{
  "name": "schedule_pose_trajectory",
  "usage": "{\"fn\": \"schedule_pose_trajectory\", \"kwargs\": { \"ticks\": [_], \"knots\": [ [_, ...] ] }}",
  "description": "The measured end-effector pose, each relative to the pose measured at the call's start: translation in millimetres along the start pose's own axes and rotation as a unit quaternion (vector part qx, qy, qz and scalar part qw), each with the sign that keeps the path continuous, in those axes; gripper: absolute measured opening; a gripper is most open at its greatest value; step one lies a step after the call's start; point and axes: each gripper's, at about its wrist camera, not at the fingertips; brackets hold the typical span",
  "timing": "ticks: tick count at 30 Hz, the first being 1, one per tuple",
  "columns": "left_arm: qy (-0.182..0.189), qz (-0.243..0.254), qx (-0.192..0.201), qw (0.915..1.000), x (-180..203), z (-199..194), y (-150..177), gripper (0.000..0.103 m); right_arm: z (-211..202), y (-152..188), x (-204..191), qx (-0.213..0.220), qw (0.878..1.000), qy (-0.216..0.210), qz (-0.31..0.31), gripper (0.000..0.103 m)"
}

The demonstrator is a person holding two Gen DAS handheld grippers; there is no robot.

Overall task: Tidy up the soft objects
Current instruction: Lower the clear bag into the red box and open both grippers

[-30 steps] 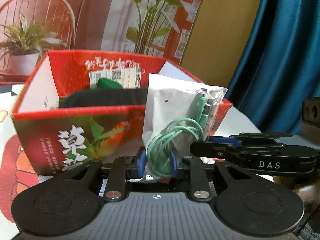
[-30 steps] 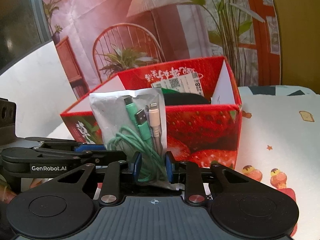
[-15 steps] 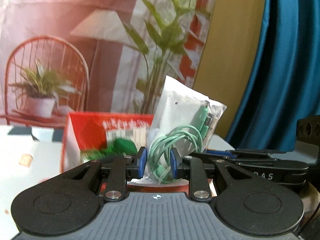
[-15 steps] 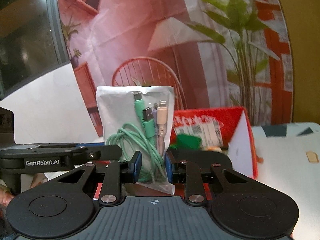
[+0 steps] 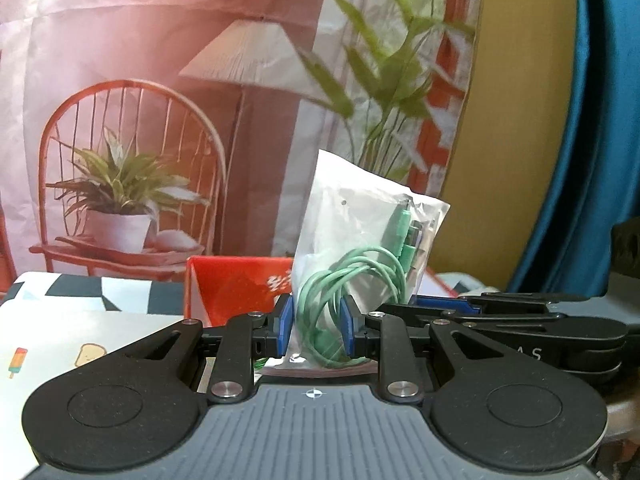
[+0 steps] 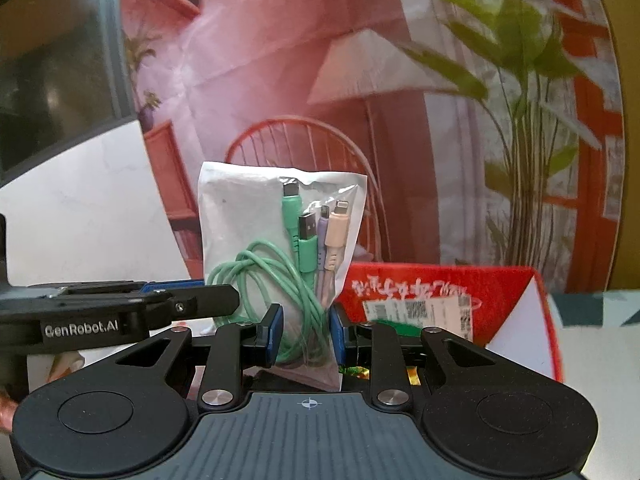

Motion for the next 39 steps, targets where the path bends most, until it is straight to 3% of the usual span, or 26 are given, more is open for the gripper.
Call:
{"fn": "schedule_pose_trajectory", "kwargs": {
  "ticks": [12, 18, 25, 32, 39],
  "knots": [
    [-0.021, 0.018, -0.053, 0.9982, -12.9, 32.9, 11.5, 0.027, 36.6, 28.8, 17.8, -0.043, 0.998, 0.026, 0.039, 0.024],
    [-0.034, 0.016, -0.054, 0.9978, -17.1, 34.2, 12.8, 0.034, 40.1, 30.3, 23.2, -0.051, 0.995, 0.073, 0.038, 0.027],
    [-0.033, 0.007, -0.058, 0.9977, -18.7, 23.7, 15.7, 0.034, 24.8, 38.0, 34.3, -0.048, 0.993, 0.097, 0.055, 0.031],
    [-0.027, 0.008, -0.052, 0.9983, -10.6, 3.7, 18.2, 0.036, 0.4, 38.9, 37.7, -0.025, 0.986, 0.162, 0.031, 0.037],
    [-0.023, 0.012, -0.054, 0.9982, -1.8, -16.7, 26.3, 0.037, -32.6, 43.5, 39.3, -0.007, 0.987, 0.156, 0.028, 0.037]
  ]
}}
Point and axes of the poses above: each gripper's, at about its wrist camera, not at the fingertips, and z roughly the way its jaws point, x to its right, y to its underside, and after that the axes turned 5 degrees about -y, right-handed
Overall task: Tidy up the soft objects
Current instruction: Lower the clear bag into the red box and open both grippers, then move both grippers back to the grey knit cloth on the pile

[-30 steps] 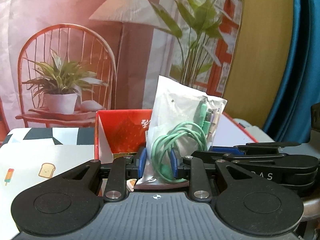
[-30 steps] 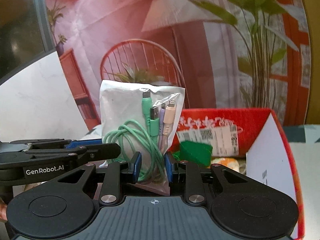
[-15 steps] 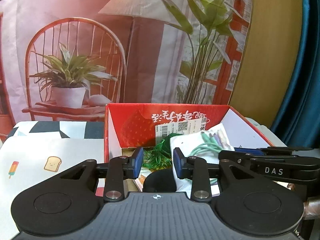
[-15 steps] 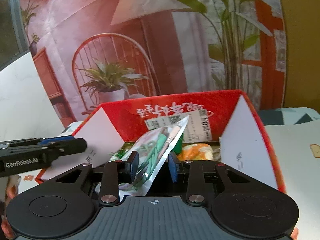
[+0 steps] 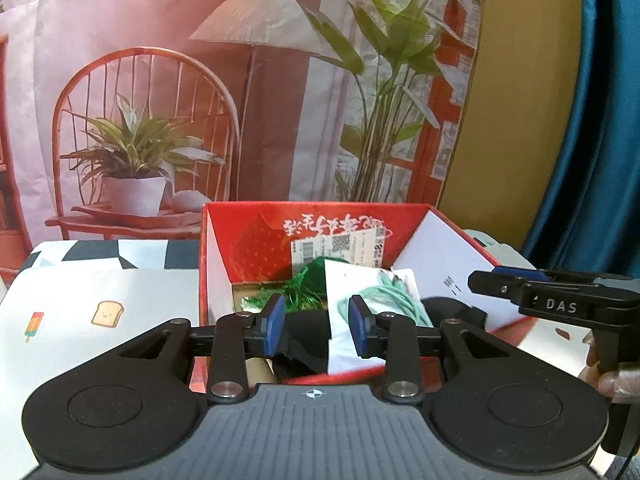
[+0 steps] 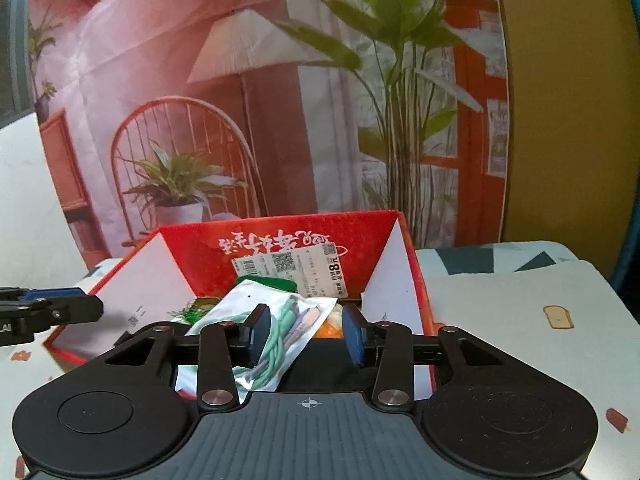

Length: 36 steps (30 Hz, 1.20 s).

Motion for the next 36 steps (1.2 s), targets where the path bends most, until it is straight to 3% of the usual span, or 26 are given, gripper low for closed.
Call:
{"fn": "schedule_pose_trajectory", "kwargs": {
  "ticks": [6, 10, 14, 22, 28, 34, 36],
  "knots": [
    [0.000, -0.010, -0.013, 0.9999, 4.8, -21.8, 19.0, 0.037, -31.6, 12.7, -0.9, 0.017, 1.000, -0.021, -0.002, 0.037],
    [-0.004, -0.020, -0.022, 0.9995, 6.7, -36.1, 37.7, 0.045, -52.9, 22.5, -2.8, 0.024, 0.999, -0.032, -0.009, 0.037],
    [-0.003, -0.037, -0.039, 0.9985, 6.3, -46.4, 59.7, 0.046, -69.0, 36.0, -3.8, 0.021, 0.999, -0.039, -0.018, 0.037],
    [-0.018, -0.072, -0.077, 0.9943, -0.5, -54.8, 102.7, 0.057, -88.5, 86.7, 5.1, -0.032, 0.999, -0.023, -0.012, 0.037],
    [-0.031, -0.112, -0.109, 0.9872, -6.7, -53.3, 129.1, 0.060, -96.3, 120.4, 13.1, -0.070, 0.998, -0.002, 0.005, 0.038],
    [-0.036, -0.129, -0.131, 0.9823, -8.2, -50.7, 145.1, 0.061, -94.0, 132.3, 22.5, -0.084, 0.996, 0.022, 0.015, 0.048],
    [-0.036, -0.134, -0.138, 0.9806, -9.4, -50.3, 149.8, 0.061, -91.8, 135.4, 26.9, -0.089, 0.995, 0.026, 0.021, 0.056]
  ]
}}
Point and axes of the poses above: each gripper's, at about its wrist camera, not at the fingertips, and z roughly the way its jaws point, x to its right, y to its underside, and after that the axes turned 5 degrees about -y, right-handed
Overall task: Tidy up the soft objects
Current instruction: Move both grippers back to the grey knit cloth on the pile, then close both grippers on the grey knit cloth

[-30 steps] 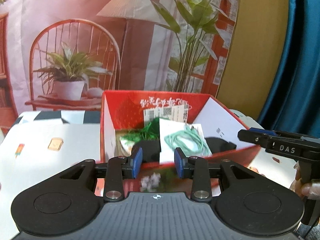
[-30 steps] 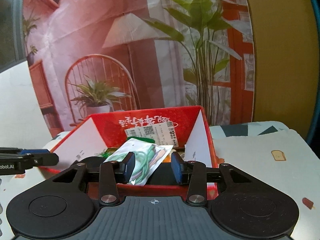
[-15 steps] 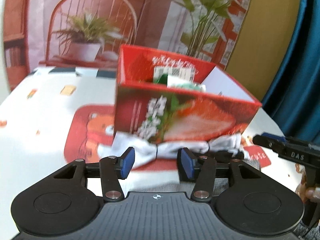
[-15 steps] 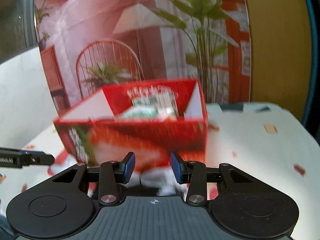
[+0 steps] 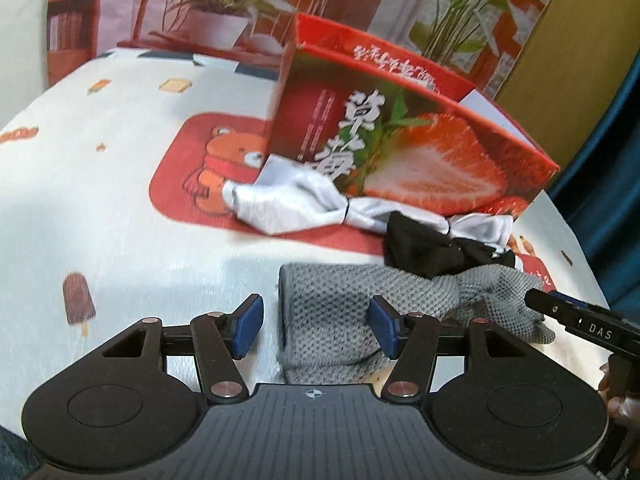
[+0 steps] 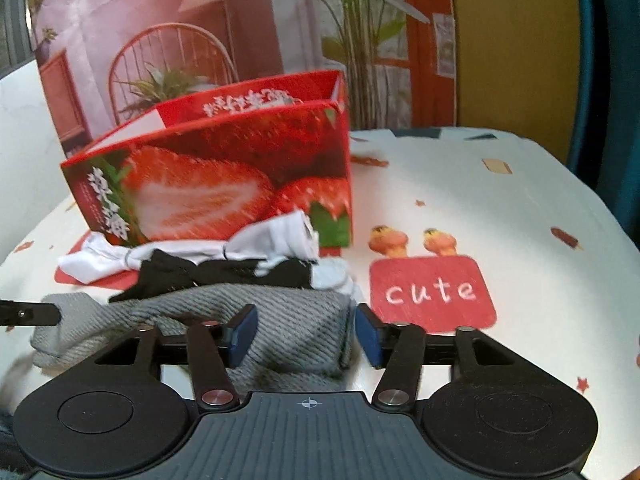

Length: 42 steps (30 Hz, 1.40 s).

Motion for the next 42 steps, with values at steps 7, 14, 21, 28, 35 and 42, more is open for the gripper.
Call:
{"fn": "schedule_pose_trajectory", "kwargs": {
  "ticks": [7, 14, 21, 28, 35, 42],
  "knots": [
    [-0.002, 0.008, -0.010, 0.9999, 1.0, 6.2, 12.4, 0.064, 10.0, 13.5, 2.5, -0.032, 0.999, -0.008, 0.025, 0.056],
    [0.000, 0.011, -0.008, 0.9999, 1.2, 7.3, 13.9, 0.065, 10.3, 14.8, -4.3, -0.039, 0.999, -0.017, 0.018, 0.058],
    [0.006, 0.005, -0.009, 0.9999, -0.2, 5.8, 15.2, 0.063, 7.1, 16.1, -11.5, -0.046, 0.998, -0.039, 0.016, 0.053],
    [0.001, 0.028, -0.010, 0.9995, 0.7, 5.6, 18.1, 0.021, 2.9, 11.0, -3.3, -0.030, 0.998, -0.039, 0.042, 0.053],
    [-0.010, 0.049, -0.004, 0.9987, 5.7, 3.8, 21.2, 0.018, 8.4, 0.8, 13.6, -0.016, 0.993, -0.048, 0.106, 0.032],
    [-0.019, 0.050, 0.017, 0.9985, 5.0, -5.0, 20.4, 0.014, -2.4, 7.9, -4.4, -0.018, 0.995, -0.062, 0.073, 0.015]
  ]
}}
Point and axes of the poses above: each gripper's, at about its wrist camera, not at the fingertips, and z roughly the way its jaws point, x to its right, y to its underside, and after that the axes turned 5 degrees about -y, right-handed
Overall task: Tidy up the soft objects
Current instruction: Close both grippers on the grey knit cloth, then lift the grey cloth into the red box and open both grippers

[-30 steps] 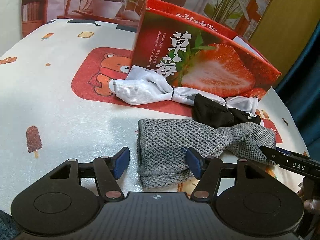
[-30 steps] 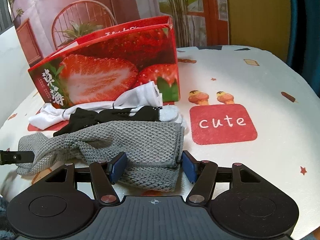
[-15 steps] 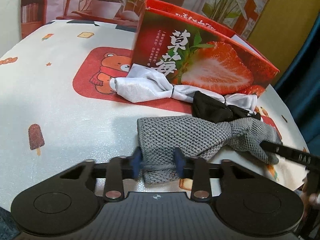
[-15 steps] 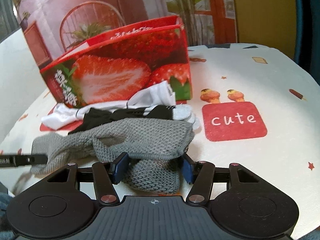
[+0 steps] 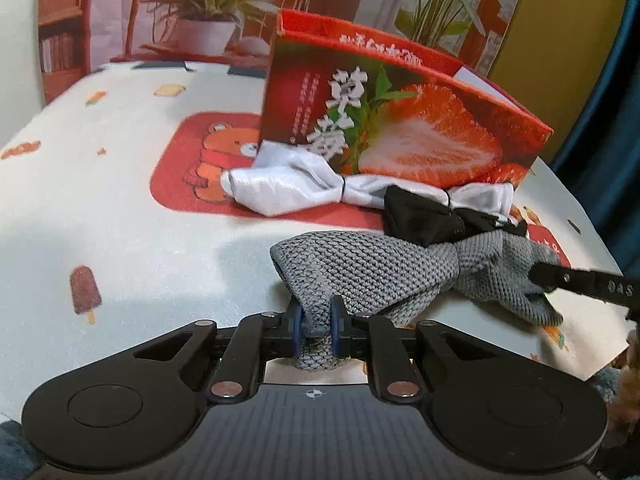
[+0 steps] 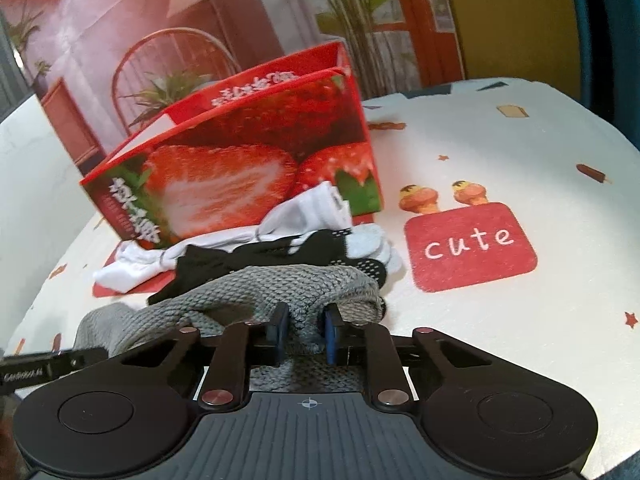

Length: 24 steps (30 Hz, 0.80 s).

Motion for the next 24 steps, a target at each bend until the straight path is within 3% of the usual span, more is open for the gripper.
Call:
{"fn": "schedule_pose_trajectory", "kwargs": {
  "ticks": [9, 15, 24],
  "knots": [
    [-0.012, -0.010, 0.026, 0.9995, -2.5, -12.6, -3.2, 0.014, -6.0, 8.7, -29.3, -0.009, 0.997, -0.047, -0.060, 0.012],
    [-0.024, -0.027, 0.043, 0.9984, -9.7, -21.1, -5.3, 0.013, -12.7, 8.8, -39.0, 0.004, 0.995, -0.054, -0.080, 0.011],
    [-0.013, -0.039, 0.050, 0.9979, -13.3, -28.0, -9.2, 0.013, -25.1, 1.0, -38.3, 0.035, 0.995, -0.053, -0.081, 0.011]
  ]
}}
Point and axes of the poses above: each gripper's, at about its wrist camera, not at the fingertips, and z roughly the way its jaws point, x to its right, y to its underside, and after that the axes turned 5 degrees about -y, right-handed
